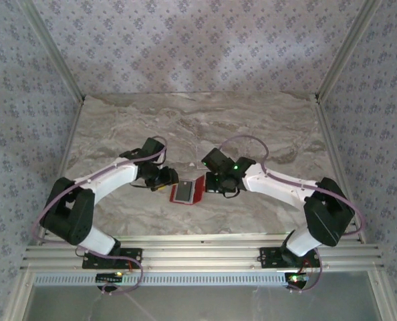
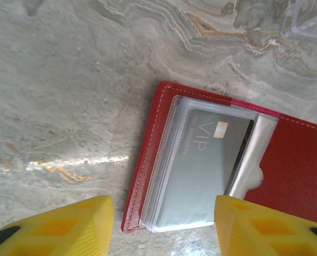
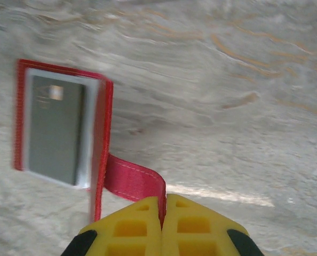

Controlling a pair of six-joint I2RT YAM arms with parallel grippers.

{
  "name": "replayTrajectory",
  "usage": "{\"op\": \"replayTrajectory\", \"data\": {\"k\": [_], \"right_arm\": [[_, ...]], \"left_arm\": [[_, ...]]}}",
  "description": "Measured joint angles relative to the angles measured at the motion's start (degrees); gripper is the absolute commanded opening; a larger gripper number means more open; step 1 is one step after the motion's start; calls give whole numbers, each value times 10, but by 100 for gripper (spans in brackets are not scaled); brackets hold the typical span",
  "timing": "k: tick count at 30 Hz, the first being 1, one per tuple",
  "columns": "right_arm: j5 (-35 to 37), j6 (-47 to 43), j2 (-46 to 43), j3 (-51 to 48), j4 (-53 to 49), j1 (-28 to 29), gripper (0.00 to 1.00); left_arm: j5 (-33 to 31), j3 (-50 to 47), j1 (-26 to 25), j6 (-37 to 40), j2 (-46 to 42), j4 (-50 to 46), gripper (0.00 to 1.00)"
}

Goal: Take the credit cards out of the card holder

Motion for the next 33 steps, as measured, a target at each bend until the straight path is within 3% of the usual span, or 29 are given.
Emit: {"op": "replayTrajectory", "data": {"k": [10,18,33], "right_arm": [[7,-51,-41,-92,14,-33,0],[-7,-115,-106,-131,16,-82,1],[-28,-190,-113,-169,29,-118,3]], "left_arm": [[-9,1,-50,-31,32,19,46],[-23,-43,-57,-54,-12,39,46],[-35,-46,-56,6,-80,-10,47]]}}
